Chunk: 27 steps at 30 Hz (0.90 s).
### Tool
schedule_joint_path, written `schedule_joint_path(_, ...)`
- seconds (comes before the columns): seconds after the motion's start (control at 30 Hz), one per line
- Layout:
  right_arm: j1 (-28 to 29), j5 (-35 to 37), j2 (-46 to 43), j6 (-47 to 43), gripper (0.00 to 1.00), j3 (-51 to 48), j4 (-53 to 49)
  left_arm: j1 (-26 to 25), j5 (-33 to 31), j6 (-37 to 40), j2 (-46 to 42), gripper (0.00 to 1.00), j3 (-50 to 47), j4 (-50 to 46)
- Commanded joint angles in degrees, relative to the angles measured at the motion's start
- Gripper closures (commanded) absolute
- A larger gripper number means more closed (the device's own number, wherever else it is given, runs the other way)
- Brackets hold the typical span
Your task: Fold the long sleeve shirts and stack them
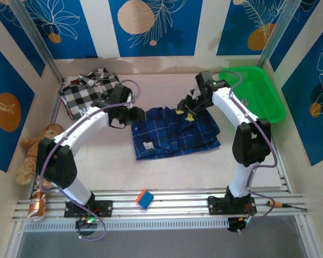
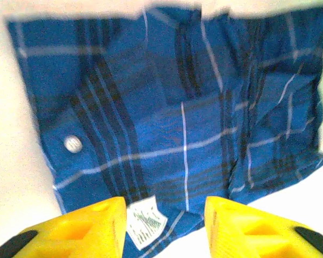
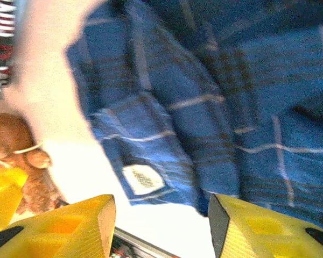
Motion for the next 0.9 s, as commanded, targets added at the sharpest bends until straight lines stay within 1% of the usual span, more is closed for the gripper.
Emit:
schedule_joint_path(0.0, 2.35, -2.69, 5.58, 0.86, 0.49, 6.85, -3.62, 3.71, 1.08, -0.58, 2.94, 0.56, 1.77, -0.66)
schedule_joint_path(0.13, 5.11, -3.07, 13.27, 1.62, 0.5, 14.93, -2.07, 4.39, 0.14, 0.0, 7.71, 0.6, 3.93, 1.6)
schedule_joint_path(0.23, 6.53, -2.45, 19.21, 2.33, 0.51, 21.09, -2.72, 4.47, -3.64, -0.59, 11.18, 0.65, 4.36, 2.63)
schedule_joint_path(0.37, 7.64, 0.49, 24.79, 2.8, 0.53, 26.7, -4.03, 4.47, -6.61, -1.7, 15.02, 0.67, 3.92, 4.35)
schedule_joint_path(0.47, 8.26, 2.24, 27.58, 2.83, 0.55, 28.62, -4.18, 4.55, -7.68, -2.8, 17.06, 0.67, 3.18, 6.09)
schedule_joint_path(0.6, 8.8, 4.29, 30.59, 2.53, 0.57, 29.9, -5.54, 4.56, -7.07, -3.6, 19.46, 0.68, 3.47, 7.8)
schedule_joint_path(0.7, 9.3, 5.58, 31.56, 2.52, 0.58, 28.95, -4.22, 4.48, -6.59, -3.34, 20.95, 0.68, 4.19, 8.38)
schedule_joint_path(0.87, 9.56, 6.45, 34.09, 2.66, 0.6, 30.87, -3.51, 4.53, -5.52, -2.74, 22.87, 0.69, 4.7, 8.55)
